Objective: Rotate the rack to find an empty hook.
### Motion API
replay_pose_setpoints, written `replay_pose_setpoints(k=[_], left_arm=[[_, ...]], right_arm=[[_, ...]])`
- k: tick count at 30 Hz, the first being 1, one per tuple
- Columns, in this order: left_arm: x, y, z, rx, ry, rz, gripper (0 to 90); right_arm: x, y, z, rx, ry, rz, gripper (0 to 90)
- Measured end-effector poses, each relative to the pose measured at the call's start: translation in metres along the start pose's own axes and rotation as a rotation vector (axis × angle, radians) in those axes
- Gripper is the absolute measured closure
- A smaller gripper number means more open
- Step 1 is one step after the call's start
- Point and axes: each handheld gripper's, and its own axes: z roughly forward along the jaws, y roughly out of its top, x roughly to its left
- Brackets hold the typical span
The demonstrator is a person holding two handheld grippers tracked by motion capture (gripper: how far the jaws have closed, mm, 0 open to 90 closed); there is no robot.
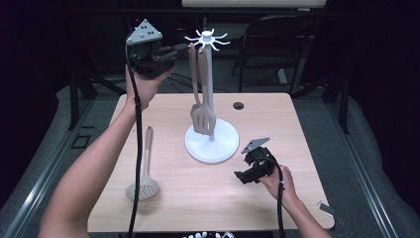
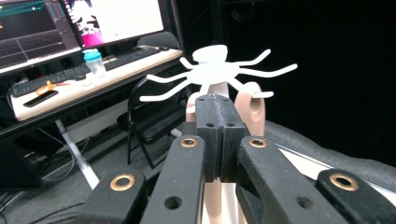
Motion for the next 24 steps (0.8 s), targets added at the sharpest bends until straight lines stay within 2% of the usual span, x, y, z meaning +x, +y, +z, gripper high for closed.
replay_pose_setpoints(k=[8,24], left_arm=[[0.004,-0.003,0.008,0.014,0.02,-0.005,90.0],[0.01,0.002,0.017,0.032,0.046,-0.014,90.0]], right_arm=[[-0.001,-0.001,0.001,0.005,0.0,0.007,14.1],[-0.001,-0.001,0.001,0.006,0.001,0.0,14.2]])
